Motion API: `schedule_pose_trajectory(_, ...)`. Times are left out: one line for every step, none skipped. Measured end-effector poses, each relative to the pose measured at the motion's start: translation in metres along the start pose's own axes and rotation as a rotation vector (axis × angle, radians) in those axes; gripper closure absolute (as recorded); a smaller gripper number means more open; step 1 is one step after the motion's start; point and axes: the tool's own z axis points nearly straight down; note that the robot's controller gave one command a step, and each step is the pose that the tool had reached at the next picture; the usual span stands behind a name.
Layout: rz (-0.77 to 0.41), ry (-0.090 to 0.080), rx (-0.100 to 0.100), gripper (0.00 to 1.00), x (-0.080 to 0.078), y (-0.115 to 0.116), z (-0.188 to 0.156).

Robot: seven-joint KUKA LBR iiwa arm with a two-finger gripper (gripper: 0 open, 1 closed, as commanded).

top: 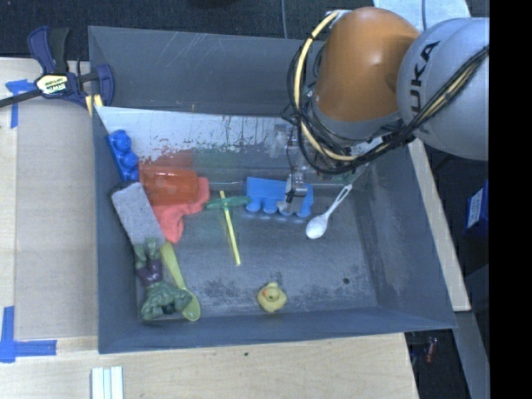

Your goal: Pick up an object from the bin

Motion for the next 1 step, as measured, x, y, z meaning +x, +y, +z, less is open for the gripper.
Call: schedule_pose_trajectory(0.011, -0.013, 0.000, 0.00, 0.0040, 0.0041, 0.0679)
